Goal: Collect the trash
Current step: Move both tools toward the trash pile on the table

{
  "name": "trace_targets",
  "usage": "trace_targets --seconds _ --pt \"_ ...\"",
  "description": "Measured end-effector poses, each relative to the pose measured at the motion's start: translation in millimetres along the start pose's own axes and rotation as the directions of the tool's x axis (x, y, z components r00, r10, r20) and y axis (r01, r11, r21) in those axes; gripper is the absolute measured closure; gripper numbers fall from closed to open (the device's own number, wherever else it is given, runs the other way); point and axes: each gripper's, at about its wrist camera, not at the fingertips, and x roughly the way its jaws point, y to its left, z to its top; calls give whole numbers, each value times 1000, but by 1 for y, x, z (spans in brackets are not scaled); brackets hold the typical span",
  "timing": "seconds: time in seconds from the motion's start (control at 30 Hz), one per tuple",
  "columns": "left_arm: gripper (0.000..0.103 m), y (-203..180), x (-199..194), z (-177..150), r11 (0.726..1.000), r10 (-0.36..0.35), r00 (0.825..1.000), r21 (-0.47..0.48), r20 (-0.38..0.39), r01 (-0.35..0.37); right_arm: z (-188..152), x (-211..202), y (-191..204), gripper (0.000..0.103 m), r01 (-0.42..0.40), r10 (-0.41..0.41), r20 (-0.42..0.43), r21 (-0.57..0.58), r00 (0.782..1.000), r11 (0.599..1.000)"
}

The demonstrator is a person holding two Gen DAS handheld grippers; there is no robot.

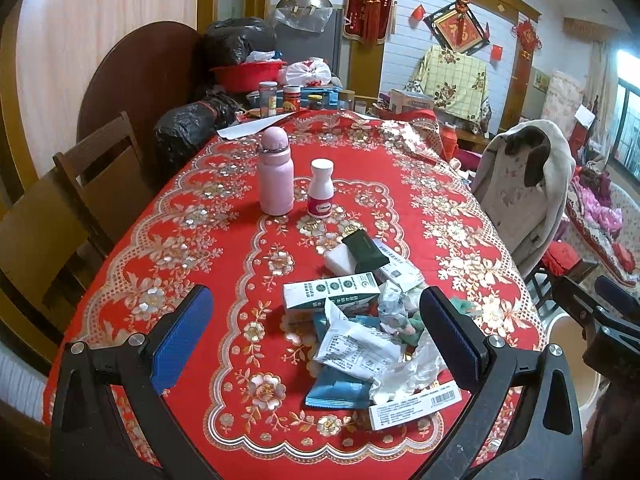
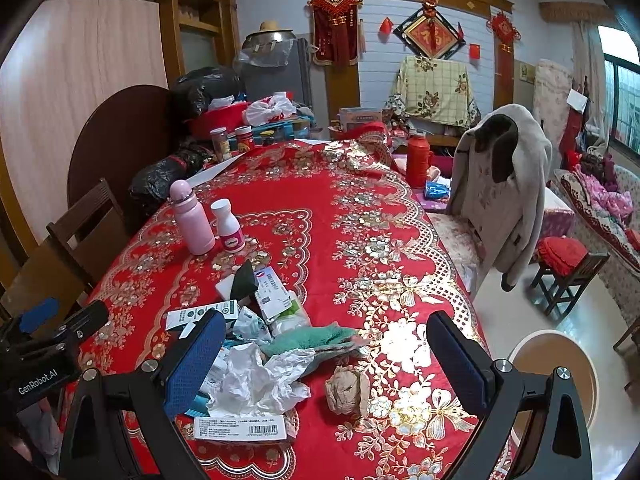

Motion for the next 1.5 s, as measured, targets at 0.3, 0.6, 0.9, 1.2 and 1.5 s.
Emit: trace_targets --seconds 0.3,0.6,0.9,1.2,1.5 --pt "1 -2 5 -1 1000 -8 1000 0 -3 8 1 4 -2 3 2 -2 -6 3 1000 1000" --pt "1 -4 8 -2 1000 -9 1000 -3 -7 9 3 8 -3 3 3 -3 -9 -1 1000 1000" --pt "1 -3 9 -1 1000 -10 1000 -3 -8 10 4 10 -2 3 4 -5 -11 -3 1000 1000" --pt "1 -5 15 -1 1000 -11 1000 -11 -18 11 7 13 -3 3 5 -5 -21 -3 1000 1000" --pt "1 -2 17 -6 1000 -9 1000 -22 -24 9 2 18 -6 3 8 -8 -33 -9 999 1000"
